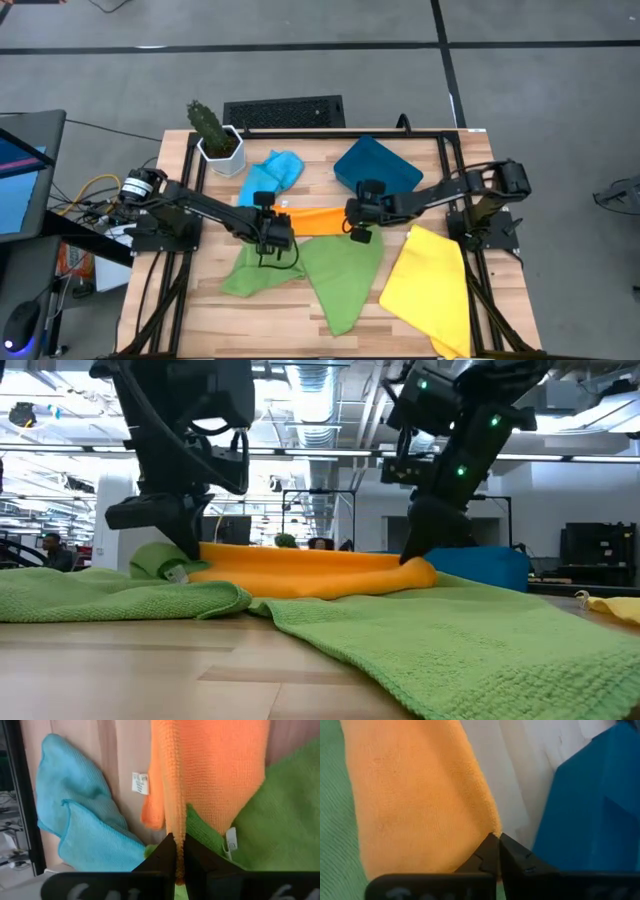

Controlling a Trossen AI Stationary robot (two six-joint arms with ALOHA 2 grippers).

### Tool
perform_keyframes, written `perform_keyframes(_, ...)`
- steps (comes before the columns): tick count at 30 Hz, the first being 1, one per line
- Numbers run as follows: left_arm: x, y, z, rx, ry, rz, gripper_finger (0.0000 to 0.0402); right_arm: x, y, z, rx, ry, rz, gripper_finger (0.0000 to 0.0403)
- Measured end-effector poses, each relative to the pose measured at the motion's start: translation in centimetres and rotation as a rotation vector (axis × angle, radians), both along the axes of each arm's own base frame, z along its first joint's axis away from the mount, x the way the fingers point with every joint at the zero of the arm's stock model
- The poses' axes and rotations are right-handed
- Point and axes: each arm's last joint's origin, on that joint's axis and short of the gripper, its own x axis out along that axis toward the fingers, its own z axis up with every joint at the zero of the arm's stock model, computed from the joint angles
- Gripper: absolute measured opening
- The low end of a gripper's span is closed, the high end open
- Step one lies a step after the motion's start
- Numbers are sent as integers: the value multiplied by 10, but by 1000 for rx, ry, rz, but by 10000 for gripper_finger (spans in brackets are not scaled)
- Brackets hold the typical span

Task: Fold microfiber towels
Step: Fold the orange microfiber towel

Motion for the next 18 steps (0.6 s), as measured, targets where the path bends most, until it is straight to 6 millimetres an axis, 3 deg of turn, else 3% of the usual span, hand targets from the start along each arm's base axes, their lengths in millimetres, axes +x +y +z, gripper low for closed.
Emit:
perform_keyframes(9, 2, -1, 1, 46, -4, -42, 19, 0, -5, -5, -1, 16, -23, 74)
perform_keyframes(18, 4, -1, 4, 60, 4, -67, 119, 0, -8, -4, -4, 17, -27, 105)
